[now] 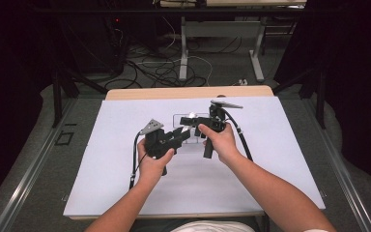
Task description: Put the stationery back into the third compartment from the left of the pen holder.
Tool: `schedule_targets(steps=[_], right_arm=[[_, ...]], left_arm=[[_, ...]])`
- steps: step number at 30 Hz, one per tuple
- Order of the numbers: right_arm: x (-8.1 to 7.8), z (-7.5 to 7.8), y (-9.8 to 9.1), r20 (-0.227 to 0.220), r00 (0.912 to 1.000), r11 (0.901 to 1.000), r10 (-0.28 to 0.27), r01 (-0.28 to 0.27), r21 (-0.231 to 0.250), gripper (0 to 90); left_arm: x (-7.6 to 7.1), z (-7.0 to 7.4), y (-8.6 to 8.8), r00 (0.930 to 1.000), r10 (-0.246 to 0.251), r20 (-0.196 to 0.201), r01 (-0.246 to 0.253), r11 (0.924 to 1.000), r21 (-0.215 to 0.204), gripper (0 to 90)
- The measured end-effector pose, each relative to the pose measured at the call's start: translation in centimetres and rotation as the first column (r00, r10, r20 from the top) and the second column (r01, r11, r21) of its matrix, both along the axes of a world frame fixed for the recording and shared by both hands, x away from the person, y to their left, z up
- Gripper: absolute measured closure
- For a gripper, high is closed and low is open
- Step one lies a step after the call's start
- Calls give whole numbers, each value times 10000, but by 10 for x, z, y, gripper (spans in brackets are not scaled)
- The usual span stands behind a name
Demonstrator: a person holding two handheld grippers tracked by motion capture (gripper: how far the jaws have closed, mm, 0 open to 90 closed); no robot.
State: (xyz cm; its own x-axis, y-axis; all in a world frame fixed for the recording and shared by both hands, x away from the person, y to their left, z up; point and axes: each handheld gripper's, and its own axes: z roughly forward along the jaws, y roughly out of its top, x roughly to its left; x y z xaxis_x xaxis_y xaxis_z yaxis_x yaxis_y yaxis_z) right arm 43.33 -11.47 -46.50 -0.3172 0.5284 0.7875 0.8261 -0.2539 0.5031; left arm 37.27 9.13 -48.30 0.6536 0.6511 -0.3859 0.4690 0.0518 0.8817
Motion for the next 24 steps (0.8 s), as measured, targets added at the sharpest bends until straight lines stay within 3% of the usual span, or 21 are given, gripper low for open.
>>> schedule_targets(steps=[13, 14, 19, 24], right_arm=[[6, 2, -11, 667, 9958, 9960, -624, 664, -594, 664], [8, 2, -14, 885, 9927, 9934, -818, 883, -725, 664], [10, 3, -20, 1127, 9885, 9894, -1006, 1113, -929, 664], [14, 4, -25, 1535, 9796, 9823, -1298, 1481, -1146, 664]], left_arm=[[4, -4, 1, 9989, 462, 41, -464, 9975, 538, 499], [5, -5, 1, 9989, 465, 52, -467, 9973, 574, 481], [8, -6, 3, 9981, 615, 54, -618, 9931, 993, 450], [11, -5, 6, 9953, 898, 367, -941, 9852, 1431, 403]])
